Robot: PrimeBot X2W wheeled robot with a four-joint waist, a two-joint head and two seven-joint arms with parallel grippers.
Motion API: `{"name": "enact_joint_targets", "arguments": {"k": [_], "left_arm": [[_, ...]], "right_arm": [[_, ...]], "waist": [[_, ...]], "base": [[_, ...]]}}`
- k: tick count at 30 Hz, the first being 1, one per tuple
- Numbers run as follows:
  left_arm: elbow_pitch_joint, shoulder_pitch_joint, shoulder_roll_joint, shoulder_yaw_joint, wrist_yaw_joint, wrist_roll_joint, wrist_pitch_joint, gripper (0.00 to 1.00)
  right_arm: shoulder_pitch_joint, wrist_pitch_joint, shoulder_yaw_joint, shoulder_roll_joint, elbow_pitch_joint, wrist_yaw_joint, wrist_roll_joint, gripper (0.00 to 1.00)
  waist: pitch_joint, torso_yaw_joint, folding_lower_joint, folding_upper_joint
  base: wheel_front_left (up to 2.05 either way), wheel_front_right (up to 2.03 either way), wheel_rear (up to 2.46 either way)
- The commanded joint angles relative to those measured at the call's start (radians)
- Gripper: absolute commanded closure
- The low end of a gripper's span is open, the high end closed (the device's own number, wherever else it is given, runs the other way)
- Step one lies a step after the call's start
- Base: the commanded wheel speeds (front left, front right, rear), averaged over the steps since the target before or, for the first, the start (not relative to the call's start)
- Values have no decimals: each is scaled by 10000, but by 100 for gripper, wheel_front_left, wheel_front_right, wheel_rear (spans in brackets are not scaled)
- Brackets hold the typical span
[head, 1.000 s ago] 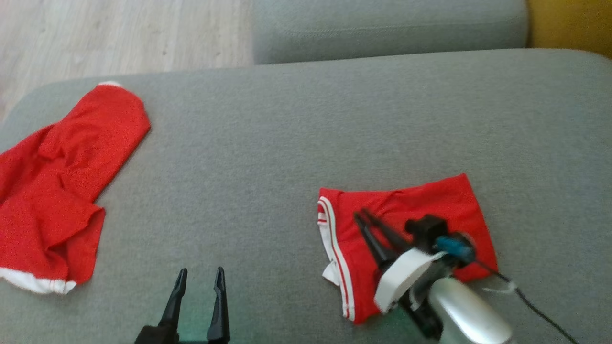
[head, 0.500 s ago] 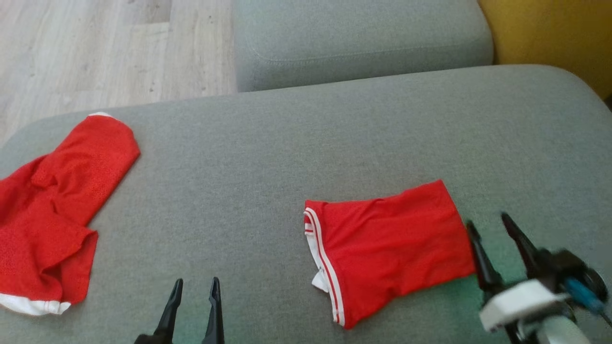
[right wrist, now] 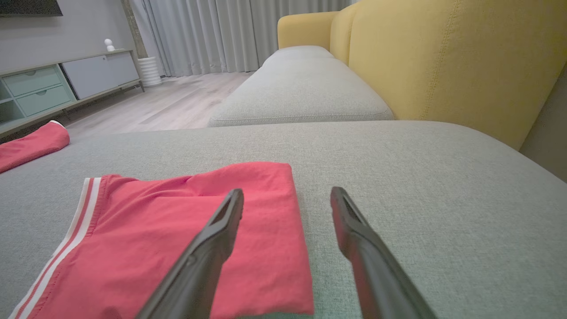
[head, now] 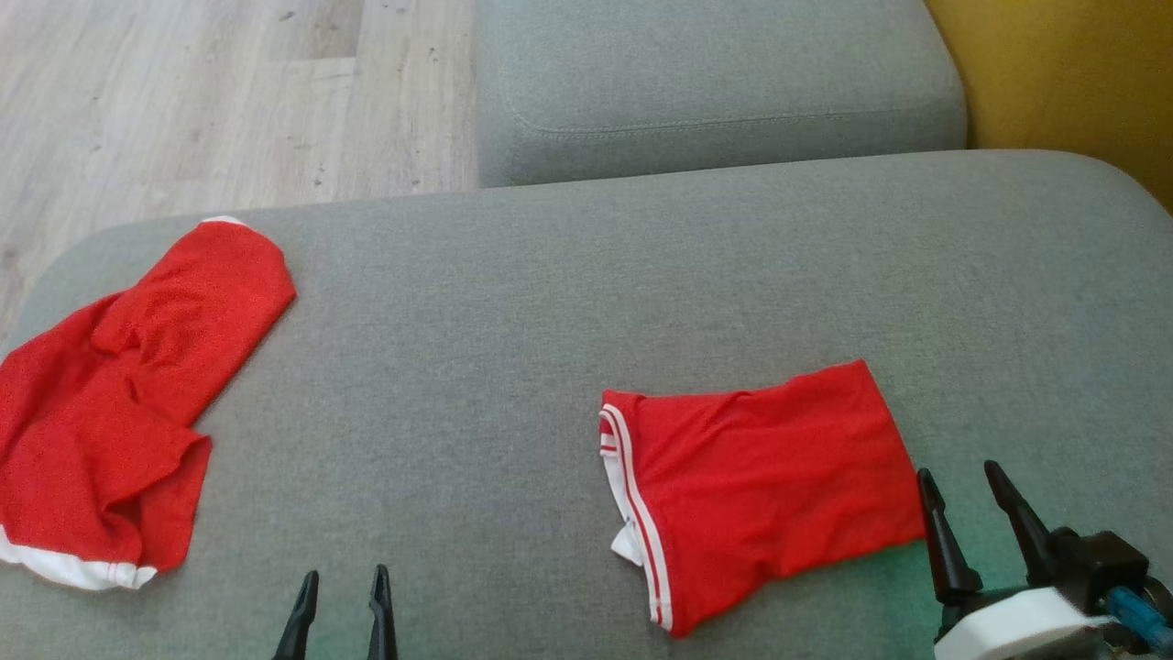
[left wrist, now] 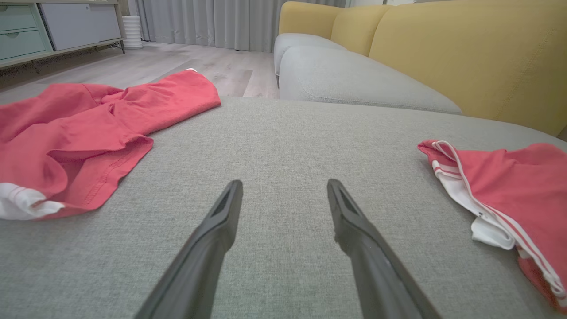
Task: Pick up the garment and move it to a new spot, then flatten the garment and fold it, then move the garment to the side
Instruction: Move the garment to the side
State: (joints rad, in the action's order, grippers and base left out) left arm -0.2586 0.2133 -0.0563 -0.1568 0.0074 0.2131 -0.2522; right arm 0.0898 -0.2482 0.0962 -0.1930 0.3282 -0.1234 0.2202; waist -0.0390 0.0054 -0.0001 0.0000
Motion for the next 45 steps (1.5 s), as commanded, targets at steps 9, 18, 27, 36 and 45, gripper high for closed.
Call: {"name": "enact_joint_targets", "arguments": {"k": [9, 18, 27, 36, 45], "left_arm": [[165, -332, 61, 444, -253, -76, -95, 0], [176, -398, 61, 367, -369, -100, -95, 0], [141, -479, 61, 150, -397, -159, -95, 0], [141, -1038, 61, -255, -329, -136, -95, 0], [306, -1748, 61, -495, -233, -101, -95, 0]], "right_arm": [[-308, -135, 239, -87, -127, -73, 186, 0], [-1139, 963, 486, -737, -300, -73, 2206, 0], [-2163, 4961, 884, -1631, -203, -73, 4071, 0], [-3698, 6271, 1024, -922, 1968, -73, 4157, 0], [-5446, 6370, 396, -1203, 2907, -73, 4437, 100]], "waist": [[-43, 88, 1, 0], [159, -29, 1, 0], [468, 127, 1, 0], [1219, 599, 1, 0], [2277, 445, 1, 0]], "base": [[0, 0, 0], [0, 0, 0], [0, 0, 0], [0, 0, 0], [0, 0, 0]]}}
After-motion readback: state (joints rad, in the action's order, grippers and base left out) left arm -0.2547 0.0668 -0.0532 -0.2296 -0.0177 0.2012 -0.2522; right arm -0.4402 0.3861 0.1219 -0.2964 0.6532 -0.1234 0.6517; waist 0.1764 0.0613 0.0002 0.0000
